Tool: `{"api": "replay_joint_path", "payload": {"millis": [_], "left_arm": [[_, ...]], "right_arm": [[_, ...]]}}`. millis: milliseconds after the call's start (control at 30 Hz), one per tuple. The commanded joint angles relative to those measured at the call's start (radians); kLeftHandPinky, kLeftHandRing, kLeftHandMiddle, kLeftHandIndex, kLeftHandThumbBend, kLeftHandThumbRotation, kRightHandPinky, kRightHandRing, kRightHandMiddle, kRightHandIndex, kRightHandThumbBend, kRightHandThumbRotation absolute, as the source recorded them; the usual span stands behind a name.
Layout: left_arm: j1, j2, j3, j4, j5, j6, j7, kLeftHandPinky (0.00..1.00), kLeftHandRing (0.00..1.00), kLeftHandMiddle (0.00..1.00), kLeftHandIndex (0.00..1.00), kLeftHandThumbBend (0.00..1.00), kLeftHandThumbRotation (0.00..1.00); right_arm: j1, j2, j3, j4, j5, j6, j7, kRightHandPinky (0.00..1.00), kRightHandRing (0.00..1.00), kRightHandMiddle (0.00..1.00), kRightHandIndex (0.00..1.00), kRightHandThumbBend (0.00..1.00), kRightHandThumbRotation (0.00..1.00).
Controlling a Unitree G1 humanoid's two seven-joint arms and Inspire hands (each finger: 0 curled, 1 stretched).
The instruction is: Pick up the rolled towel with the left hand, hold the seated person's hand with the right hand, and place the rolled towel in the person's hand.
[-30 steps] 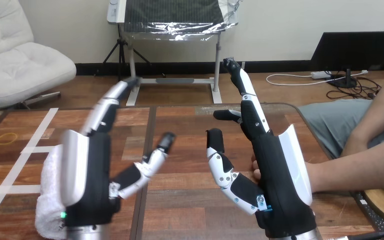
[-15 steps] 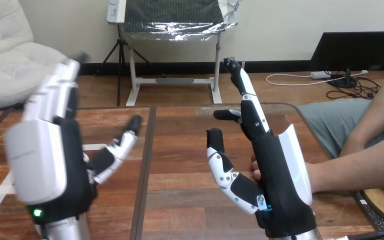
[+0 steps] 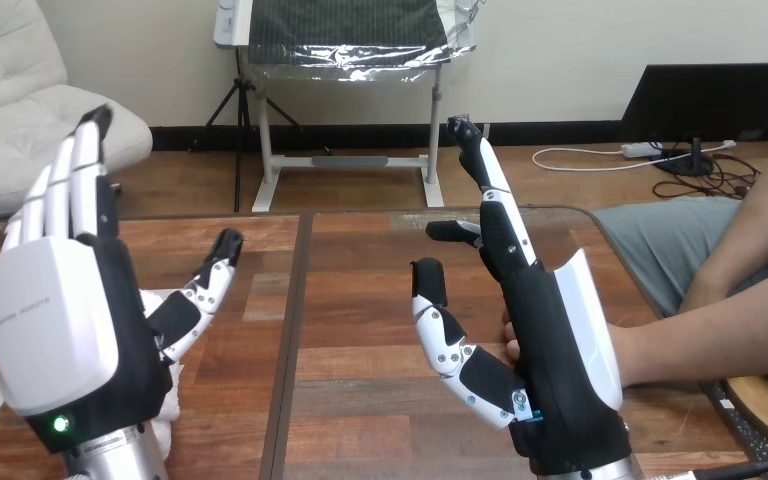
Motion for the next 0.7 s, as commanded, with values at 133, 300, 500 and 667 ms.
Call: {"api": "replay_joint_path", "payload": {"millis": [133,300,500,667], "left_arm": [[-0.006,0.011,-0.031,-0.017,0.04,0.096,-0.064,0.76,0.84,0.88,0.91,0.74,0.45],[-0.029,0.026,-0.033,0.003,0.08,0.172,-0.123,0.76,0.84,0.88,0.9,0.75,0.48],[-0.055,0.038,-0.037,0.025,0.102,0.242,-0.191,0.77,0.84,0.88,0.89,0.78,0.52],[-0.073,0.039,-0.047,0.034,0.128,0.314,-0.287,0.77,0.84,0.88,0.9,0.79,0.55]], "right_arm": [[-0.056,0.03,-0.011,-0.024,0.005,0.006,0.003,0.75,1.0,1.0,0.99,0.0,0.0],[-0.057,0.029,-0.011,-0.023,0.015,0.006,0.01,0.75,1.0,1.0,0.99,0.0,0.0],[-0.057,0.028,-0.012,-0.024,0.013,0.007,0.014,0.76,1.0,1.0,1.0,0.0,0.0],[-0.055,0.029,-0.012,-0.028,0.009,0.014,0.018,0.76,1.0,1.0,1.0,0.0,0.0]]}}
